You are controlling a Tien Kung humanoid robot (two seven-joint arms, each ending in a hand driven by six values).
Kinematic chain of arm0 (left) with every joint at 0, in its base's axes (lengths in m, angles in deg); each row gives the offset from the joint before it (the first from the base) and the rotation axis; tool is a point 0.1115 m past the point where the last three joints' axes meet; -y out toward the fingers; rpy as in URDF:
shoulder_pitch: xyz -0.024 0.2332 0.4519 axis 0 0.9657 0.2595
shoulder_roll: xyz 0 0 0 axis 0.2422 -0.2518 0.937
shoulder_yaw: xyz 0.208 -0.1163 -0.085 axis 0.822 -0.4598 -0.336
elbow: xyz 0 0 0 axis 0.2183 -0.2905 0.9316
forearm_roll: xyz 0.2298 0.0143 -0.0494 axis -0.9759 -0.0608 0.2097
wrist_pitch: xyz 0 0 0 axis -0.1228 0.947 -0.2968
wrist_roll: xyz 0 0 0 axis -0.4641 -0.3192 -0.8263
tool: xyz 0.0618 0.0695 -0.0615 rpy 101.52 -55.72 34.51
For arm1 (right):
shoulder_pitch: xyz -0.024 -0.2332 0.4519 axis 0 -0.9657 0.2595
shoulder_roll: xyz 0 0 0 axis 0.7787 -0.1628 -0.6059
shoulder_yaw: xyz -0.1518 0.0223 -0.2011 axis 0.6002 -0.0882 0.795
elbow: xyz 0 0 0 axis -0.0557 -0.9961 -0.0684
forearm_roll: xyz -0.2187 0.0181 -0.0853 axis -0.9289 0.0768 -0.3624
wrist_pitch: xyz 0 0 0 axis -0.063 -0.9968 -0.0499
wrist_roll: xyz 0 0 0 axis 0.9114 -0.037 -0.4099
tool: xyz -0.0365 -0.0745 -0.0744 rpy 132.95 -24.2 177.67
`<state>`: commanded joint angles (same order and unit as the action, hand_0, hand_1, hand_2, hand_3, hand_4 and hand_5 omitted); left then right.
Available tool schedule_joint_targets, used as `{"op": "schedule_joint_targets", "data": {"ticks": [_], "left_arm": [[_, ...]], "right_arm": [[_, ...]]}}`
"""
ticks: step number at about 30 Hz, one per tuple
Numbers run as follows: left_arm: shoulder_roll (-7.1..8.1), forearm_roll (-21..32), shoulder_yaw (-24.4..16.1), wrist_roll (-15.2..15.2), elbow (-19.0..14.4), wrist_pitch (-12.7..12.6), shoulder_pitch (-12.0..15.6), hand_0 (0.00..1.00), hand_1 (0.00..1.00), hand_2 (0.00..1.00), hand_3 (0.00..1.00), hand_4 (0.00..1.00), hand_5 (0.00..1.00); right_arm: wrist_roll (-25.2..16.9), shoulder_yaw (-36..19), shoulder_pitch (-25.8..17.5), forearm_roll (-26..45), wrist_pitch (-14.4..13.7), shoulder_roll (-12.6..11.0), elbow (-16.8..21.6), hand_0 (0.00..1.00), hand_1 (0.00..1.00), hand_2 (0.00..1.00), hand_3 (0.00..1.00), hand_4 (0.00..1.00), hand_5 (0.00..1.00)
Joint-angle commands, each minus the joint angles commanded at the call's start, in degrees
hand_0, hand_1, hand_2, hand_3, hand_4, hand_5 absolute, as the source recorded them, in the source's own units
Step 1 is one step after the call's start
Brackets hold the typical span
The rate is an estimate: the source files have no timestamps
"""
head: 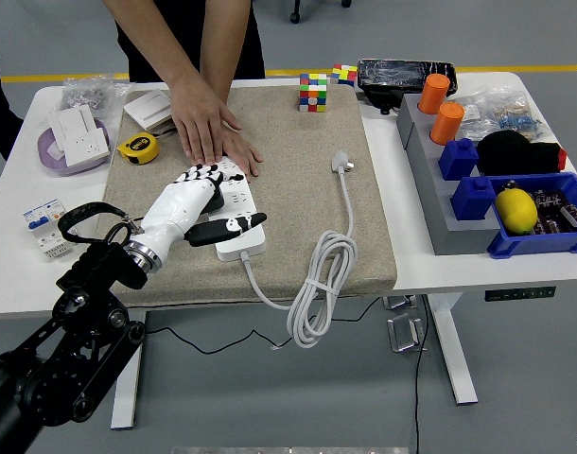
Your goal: Pick up the plug,place it near the board,insert it into the board,press the button
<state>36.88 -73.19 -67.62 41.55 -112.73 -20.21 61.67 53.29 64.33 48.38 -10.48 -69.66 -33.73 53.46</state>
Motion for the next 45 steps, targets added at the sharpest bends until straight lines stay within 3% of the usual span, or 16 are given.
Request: {"op": "schedule_joint_targets", "data": {"ticks": [2, 5, 6, 11, 12, 14, 17, 18, 23, 24, 29, 30, 35, 45], "left_arm": [[0.35, 0.0, 1.4, -1.0, -3.7, 0.6, 0.6, 0.995, 0.936, 0.873, 0.844, 0.998, 0.998], [1.20, -1.4, 3.5, -3.4, -10.1, 3.4, 1.5, 0.995, 0.936, 0.873, 0.844, 0.998, 0.998], [1.40, -2.1, 4.1, -4.2, -12.0, 4.9, 1.8, 0.780, 0.734, 0.702, 0.865, 0.878, 0.545], [1.94, -2.2, 6.0, -7.1, -20.0, 14.0, 2.6, 0.780, 0.734, 0.702, 0.865, 0.878, 0.545], [2.02, -2.2, 6.2, -7.4, -20.8, 15.4, 2.7, 0.435, 0.413, 0.446, 0.915, 0.747, 0.291], [2.17, -2.2, 6.5, -7.6, -21.6, 17.3, 2.8, 0.435, 0.413, 0.446, 0.915, 0.747, 0.291], [2.31, -2.2, 6.3, -7.5, -21.4, 19.0, 3.0, 0.435, 0.413, 0.446, 0.915, 0.747, 0.291], [2.35, -2.2, 6.3, -7.5, -21.2, 19.2, 3.0, 0.304, 0.235, 0.309, 0.917, 0.653, 0.212], [2.22, -2.2, 5.7, -7.2, -19.7, 20.2, 3.1, 0.304, 0.235, 0.309, 0.917, 0.653, 0.212], [2.12, -2.2, 5.5, -7.0, -18.9, 20.9, 3.1, 0.237, 0.110, 0.187, 0.905, 0.542, 0.100], [1.96, -2.2, 4.5, -6.4, -16.1, 22.4, 2.8, 0.237, 0.110, 0.187, 0.905, 0.542, 0.100], [1.93, -2.2, 4.4, -6.3, -15.7, 22.6, 2.8, 0.202, 0.066, 0.143, 0.904, 0.629, 0.002], [1.48, -2.2, 3.0, -5.5, -12.0, 23.9, 2.1, 0.202, 0.066, 0.143, 0.904, 0.629, 0.002], [0.64, -2.2, 0.7, -3.6, -2.2, 21.8, -0.3, 0.175, 0.055, 0.136, 0.886, 0.653, 0.002]], "right_arm": [[0.0, -0.1, 0.0, -0.1, 0.0, 0.0, 0.0, 0.838, 0.760, 0.748, 0.777, 0.998, 0.998], [0.0, -0.3, 0.0, -0.1, 0.0, 0.0, 0.0, 0.838, 0.760, 0.748, 0.777, 0.998, 0.998], [0.0, -0.3, 0.0, -0.2, 0.0, 0.0, 0.0, 0.838, 0.760, 0.748, 0.777, 0.998, 0.998], [0.0, -0.3, -0.1, -0.1, 0.0, 0.1, 0.0, 0.838, 0.760, 0.748, 0.777, 0.998, 0.998], [0.0, -0.3, -0.1, -0.1, 0.0, 0.1, 0.0, 0.837, 0.760, 0.748, 0.777, 0.998, 0.998], [0.0, -0.3, -0.1, -0.1, 0.0, 0.0, 0.0, 0.837, 0.760, 0.748, 0.777, 0.998, 0.998], [0.0, -0.3, -0.1, -0.1, 0.0, 0.0, 0.0, 0.837, 0.760, 0.748, 0.777, 0.998, 0.998], [0.0, -0.2, -0.1, -0.2, 0.0, 0.0, 0.0, 0.837, 0.760, 0.748, 0.777, 0.998, 0.998], [0.0, 0.1, -0.2, 0.0, 0.0, -0.1, 0.0, 0.837, 0.760, 0.748, 0.777, 0.998, 0.998], [0.0, 0.1, -0.3, 0.0, 0.0, -0.1, 0.0, 0.836, 0.759, 0.747, 0.777, 0.998, 0.998], [-0.1, 0.2, -0.2, 0.0, 0.0, -0.1, 0.0, 0.836, 0.759, 0.747, 0.777, 0.998, 0.998], [-0.1, 0.2, -0.2, 0.0, 0.0, -0.1, 0.0, 0.836, 0.759, 0.748, 0.777, 0.998, 0.998], [-0.1, 0.4, -0.3, 0.1, 0.0, -0.1, 0.0, 0.836, 0.759, 0.748, 0.777, 0.998, 0.998], [-0.1, 0.5, -0.3, 0.1, 0.0, -0.1, 0.0, 0.836, 0.759, 0.748, 0.777, 0.998, 0.998]]}}
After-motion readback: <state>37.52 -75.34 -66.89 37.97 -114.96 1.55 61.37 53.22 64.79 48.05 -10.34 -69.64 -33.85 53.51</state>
